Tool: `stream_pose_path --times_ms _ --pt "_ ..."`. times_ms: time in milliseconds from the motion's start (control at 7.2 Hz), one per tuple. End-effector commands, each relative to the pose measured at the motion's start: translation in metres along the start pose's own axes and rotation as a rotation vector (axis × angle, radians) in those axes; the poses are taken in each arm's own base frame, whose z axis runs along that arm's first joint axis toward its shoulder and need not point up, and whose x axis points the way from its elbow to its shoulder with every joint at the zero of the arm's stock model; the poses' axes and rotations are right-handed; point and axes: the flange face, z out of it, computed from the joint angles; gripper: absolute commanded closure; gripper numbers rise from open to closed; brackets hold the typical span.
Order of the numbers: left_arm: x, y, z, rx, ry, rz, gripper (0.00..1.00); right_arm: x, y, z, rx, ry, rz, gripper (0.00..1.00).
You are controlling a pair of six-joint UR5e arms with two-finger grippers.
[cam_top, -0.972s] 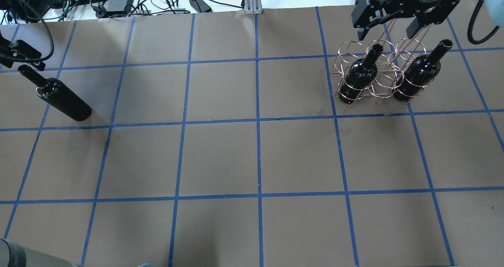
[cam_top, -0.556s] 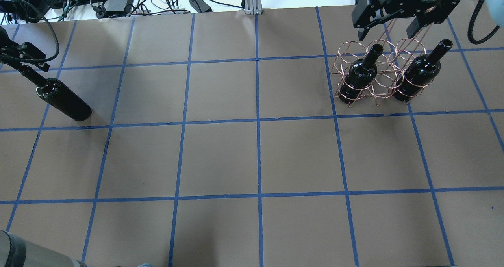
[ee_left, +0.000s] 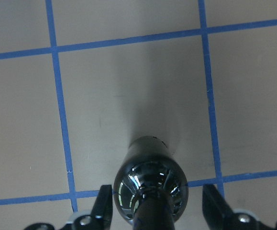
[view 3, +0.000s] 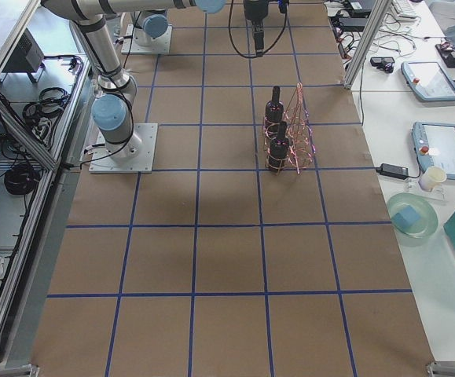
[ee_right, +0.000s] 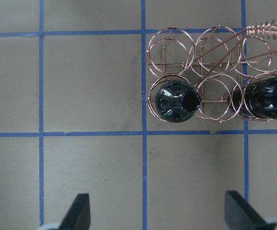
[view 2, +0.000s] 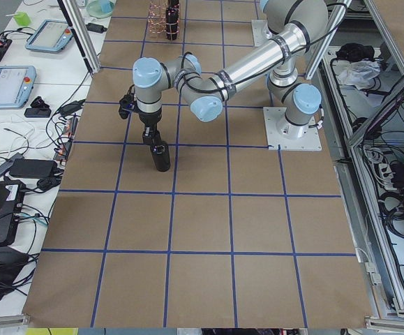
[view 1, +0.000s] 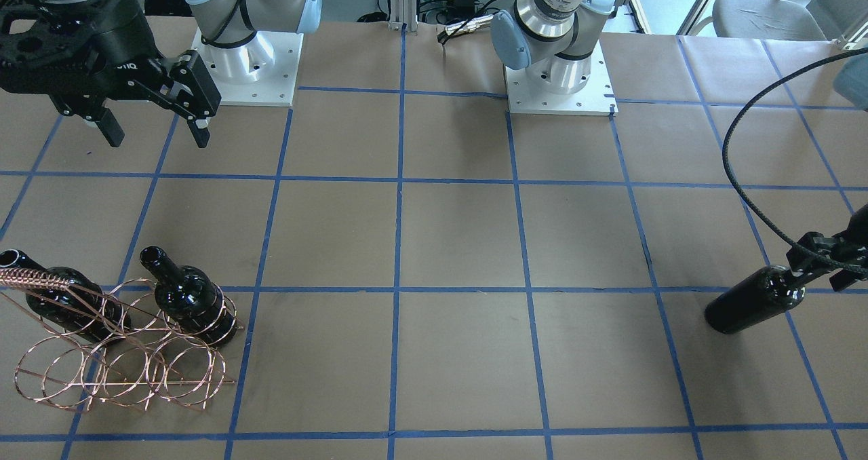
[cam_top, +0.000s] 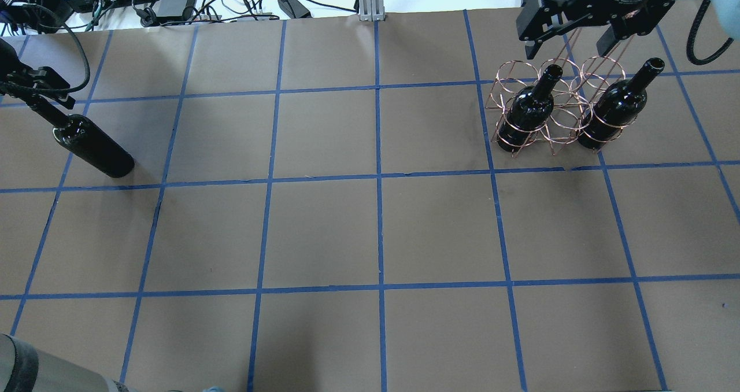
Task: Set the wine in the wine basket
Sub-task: 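Lower the left gripper and close it on the bottle neck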
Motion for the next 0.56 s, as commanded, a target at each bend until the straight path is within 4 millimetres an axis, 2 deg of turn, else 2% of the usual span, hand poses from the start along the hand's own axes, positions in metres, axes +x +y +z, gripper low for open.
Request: stream_pose_path --times_ms 0,417 --pt "-0.0005 0.0002 0.0021 -0.005 -0.001 -0.001 0.33 -0.0001 -0.0002 -0.0006 0.001 -0.001 0.0 0.0" --pt "-0.0015 0.0001 0.005 -0.013 -0.003 -0.001 0.37 -0.0001 -0.0002 -0.0006 0.001 -0.001 0.0 0.0"
